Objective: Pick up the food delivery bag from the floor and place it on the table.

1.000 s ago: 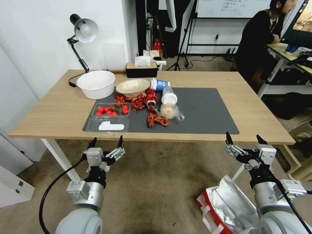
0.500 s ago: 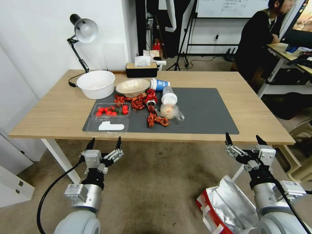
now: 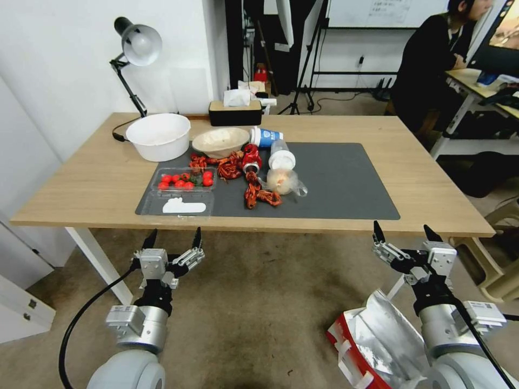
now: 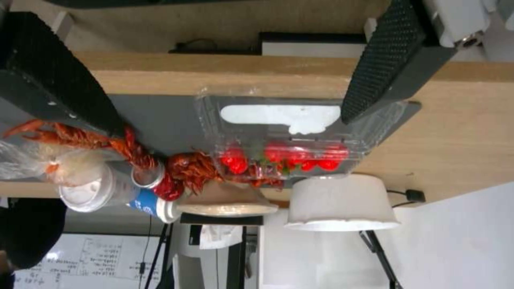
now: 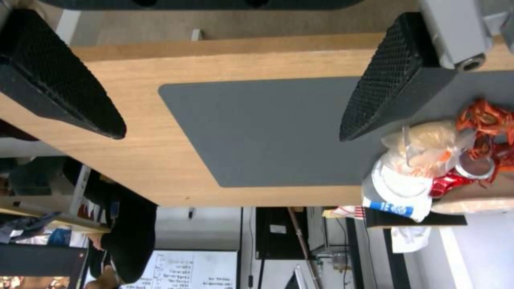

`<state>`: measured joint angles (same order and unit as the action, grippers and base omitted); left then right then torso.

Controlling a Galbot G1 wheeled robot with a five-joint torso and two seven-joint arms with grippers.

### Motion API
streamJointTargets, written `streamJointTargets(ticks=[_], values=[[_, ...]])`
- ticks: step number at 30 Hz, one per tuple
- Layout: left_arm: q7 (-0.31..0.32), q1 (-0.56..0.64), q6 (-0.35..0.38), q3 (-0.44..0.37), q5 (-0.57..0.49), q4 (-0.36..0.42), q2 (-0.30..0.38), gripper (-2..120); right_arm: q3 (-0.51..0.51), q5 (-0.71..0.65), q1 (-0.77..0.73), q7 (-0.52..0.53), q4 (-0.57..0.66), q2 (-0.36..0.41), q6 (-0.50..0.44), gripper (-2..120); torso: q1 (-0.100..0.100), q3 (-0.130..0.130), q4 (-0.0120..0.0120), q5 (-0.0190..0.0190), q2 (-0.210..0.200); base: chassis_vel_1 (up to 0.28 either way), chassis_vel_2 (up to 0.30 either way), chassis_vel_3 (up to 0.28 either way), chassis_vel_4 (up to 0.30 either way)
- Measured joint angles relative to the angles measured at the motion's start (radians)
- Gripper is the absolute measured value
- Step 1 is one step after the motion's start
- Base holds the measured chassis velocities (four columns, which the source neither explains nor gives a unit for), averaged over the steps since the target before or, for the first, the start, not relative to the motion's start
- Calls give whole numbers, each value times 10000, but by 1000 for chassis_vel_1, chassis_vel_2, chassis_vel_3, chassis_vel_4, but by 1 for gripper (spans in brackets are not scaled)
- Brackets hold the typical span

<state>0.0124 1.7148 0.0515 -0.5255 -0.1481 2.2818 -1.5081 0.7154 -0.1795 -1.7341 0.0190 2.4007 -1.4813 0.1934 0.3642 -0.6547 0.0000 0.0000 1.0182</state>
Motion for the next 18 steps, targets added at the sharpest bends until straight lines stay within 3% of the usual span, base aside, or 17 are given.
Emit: streamJointTargets(ticks=[18], values=[[7,-22,-147,17,-17,-151,-43,100,-318,30,-24,-79,-187,69,-418,100,-411,534,0,0,-941,0,0,0,0]])
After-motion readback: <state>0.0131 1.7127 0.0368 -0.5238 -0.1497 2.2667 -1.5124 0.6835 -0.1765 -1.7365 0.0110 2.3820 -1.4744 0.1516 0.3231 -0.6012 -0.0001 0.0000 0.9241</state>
